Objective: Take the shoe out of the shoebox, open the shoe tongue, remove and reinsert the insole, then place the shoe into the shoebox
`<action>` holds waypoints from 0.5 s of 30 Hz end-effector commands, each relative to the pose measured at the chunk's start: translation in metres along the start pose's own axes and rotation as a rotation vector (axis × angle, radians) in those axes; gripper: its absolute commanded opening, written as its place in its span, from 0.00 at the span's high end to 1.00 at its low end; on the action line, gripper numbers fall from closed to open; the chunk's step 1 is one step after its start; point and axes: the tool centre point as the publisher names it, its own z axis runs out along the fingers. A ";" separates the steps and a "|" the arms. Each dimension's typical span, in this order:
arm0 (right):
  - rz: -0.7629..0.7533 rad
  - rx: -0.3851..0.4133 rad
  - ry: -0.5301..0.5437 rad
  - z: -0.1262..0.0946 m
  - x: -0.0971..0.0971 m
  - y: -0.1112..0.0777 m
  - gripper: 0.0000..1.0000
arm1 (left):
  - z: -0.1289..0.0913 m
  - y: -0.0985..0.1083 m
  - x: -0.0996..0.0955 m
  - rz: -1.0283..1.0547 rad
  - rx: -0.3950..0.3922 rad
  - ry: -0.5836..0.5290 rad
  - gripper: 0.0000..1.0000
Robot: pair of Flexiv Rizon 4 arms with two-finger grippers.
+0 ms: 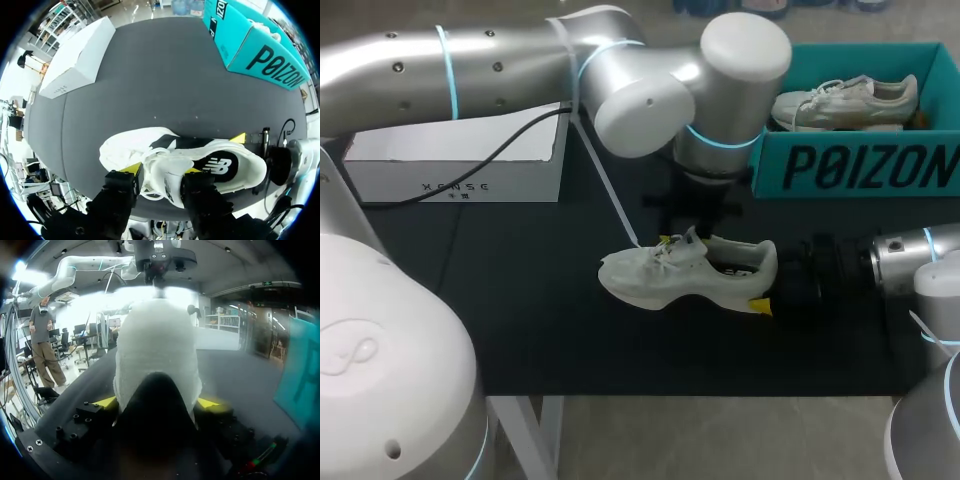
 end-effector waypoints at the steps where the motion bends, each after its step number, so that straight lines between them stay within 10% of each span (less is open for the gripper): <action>1: 0.001 0.002 0.000 0.004 0.001 -0.006 1.00 | -0.001 -0.002 0.004 0.004 -0.007 -0.010 1.00; 15: 0.001 0.002 0.000 0.004 0.001 -0.006 1.00 | -0.002 0.007 -0.022 -0.021 -0.018 -0.016 0.97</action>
